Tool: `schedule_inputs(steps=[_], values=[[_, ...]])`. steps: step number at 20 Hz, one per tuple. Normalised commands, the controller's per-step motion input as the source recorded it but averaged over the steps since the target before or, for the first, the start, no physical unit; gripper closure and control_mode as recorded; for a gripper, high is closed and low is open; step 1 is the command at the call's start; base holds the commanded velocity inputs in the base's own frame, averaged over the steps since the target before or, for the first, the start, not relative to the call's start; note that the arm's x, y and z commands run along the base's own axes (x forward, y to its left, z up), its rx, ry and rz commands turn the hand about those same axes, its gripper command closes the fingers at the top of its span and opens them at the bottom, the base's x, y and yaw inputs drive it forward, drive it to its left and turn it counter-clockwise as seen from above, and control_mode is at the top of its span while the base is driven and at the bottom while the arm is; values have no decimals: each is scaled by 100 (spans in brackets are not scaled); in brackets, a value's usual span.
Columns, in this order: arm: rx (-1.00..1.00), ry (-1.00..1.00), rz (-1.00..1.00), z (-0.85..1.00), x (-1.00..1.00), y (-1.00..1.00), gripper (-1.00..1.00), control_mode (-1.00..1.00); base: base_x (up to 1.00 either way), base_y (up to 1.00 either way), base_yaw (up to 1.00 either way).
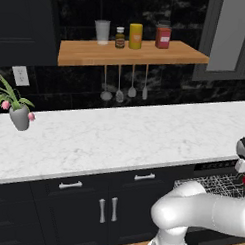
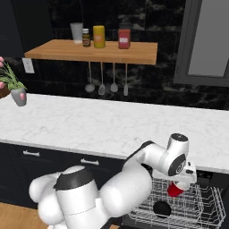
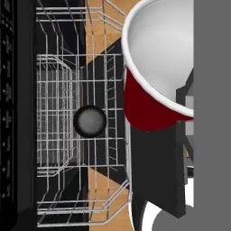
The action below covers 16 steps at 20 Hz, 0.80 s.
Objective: Pick up the cup and bowl from the counter, place them in the dishwasher, and close the dishwasher door.
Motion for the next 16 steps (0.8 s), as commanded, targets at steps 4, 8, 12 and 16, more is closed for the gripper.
schedule_inputs(steps=[4,8,12,16], values=[[13,0,2,-35,0,-14,100,-100,0,0,0],[14,0,2,-21,0,-36,100,-100,0,0,0],[15,0,1,-16,0,-33,100,-100,0,0,0],[13,0,0,-25,0,-23,100,-100,0,0,0]])
